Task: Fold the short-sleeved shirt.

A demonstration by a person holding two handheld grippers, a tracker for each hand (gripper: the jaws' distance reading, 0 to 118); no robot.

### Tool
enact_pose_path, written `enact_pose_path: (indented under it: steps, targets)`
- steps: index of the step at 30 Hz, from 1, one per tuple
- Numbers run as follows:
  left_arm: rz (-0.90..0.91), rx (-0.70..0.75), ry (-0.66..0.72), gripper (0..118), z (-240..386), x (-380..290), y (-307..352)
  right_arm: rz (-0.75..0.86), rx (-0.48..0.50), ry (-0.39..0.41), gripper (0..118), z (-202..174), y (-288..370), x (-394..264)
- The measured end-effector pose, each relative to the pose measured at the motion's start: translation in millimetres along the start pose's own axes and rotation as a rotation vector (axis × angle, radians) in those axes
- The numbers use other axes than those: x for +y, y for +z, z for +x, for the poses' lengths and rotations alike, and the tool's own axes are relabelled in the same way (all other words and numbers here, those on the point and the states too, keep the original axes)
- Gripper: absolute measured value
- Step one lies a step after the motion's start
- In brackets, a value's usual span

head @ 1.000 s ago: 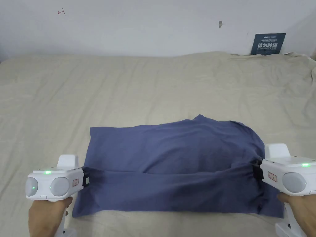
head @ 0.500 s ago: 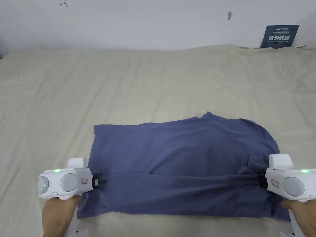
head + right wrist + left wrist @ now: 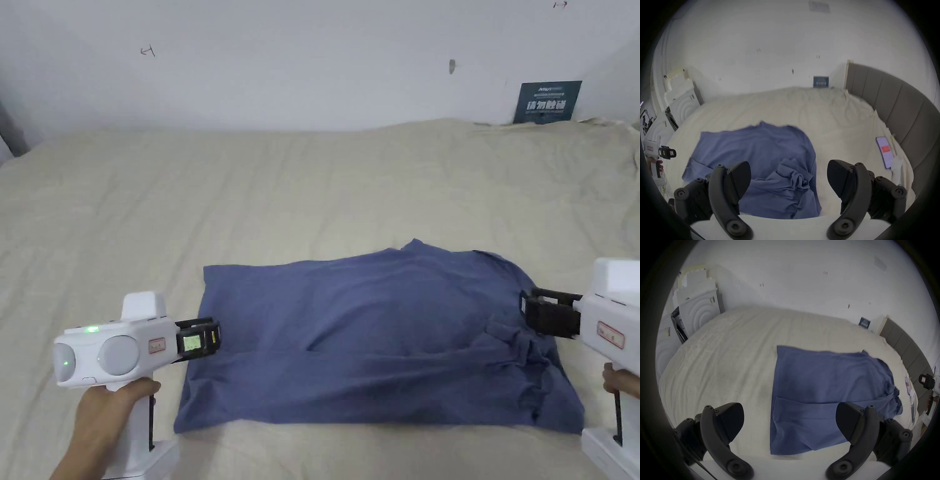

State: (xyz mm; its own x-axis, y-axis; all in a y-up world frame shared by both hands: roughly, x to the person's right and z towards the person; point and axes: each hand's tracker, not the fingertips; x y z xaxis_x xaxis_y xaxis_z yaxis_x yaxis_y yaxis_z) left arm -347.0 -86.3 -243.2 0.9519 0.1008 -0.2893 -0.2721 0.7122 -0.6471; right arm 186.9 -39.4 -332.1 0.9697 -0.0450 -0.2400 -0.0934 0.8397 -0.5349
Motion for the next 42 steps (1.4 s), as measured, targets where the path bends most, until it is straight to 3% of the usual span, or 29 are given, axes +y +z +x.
enact_pose_path:
  steps: [5, 8, 9, 11, 14, 15, 25, 31, 32, 33, 36, 37, 42]
  targets:
    - [0.075, -0.040, 0.050, 112, 3.4, -13.7, 53.3, 0.117, -0.021, 0.038, 99, -8.7, 66.5, -5.4]
    - [0.171, -0.058, 0.059, 89, 7.0, -32.7, 79.3, 0.174, -0.039, 0.030, 97, -11.7, 95.0, -20.0]
    - [0.210, -0.038, 0.046, 79, 11.3, -39.1, 86.6, 0.184, -0.048, 0.033, 91, -12.9, 102.3, -24.7]
    - [0.253, -0.001, 0.026, 63, 16.7, -53.4, 99.7, 0.204, -0.059, 0.034, 70, -13.2, 113.5, -36.3]
    - [0.287, 0.013, -0.034, 8, 22.6, -74.3, 110.8, 0.224, -0.046, 0.006, 14, -10.6, 126.3, -50.8]
    - [0.282, 0.014, -0.039, 0, 23.9, -79.0, 111.8, 0.232, -0.050, -0.002, 0, -10.4, 127.4, -54.6]
    - [0.202, -0.007, -0.028, 0, 20.5, -87.3, 106.8, 0.262, -0.060, 0.008, 0, -8.6, 133.2, -55.1]
    - [-0.059, -0.018, -0.012, 2, 12.0, -69.2, 52.7, 0.257, -0.051, 0.007, 0, -8.7, 121.7, -50.3]
    - [-0.076, -0.012, -0.008, 7, 10.3, -67.1, 42.7, 0.252, -0.045, 0.003, 0, -8.2, 119.6, -50.1]
    - [-0.098, -0.010, -0.011, 23, 9.6, -64.2, 35.1, 0.249, -0.042, -0.002, 0, -7.9, 117.7, -50.2]
    - [-0.170, 0.021, 0.007, 83, 4.0, -60.4, 2.5, 0.237, -0.046, 0.003, 0, -8.0, 109.8, -51.2]
    - [-0.190, 0.029, 0.013, 87, 2.4, -59.6, -5.5, 0.231, -0.048, 0.004, 0, -7.4, 106.6, -51.3]
    - [-0.278, 0.082, 0.029, 87, -5.3, -67.0, -45.8, 0.197, -0.057, -0.003, 0, -4.0, 90.7, -54.8]
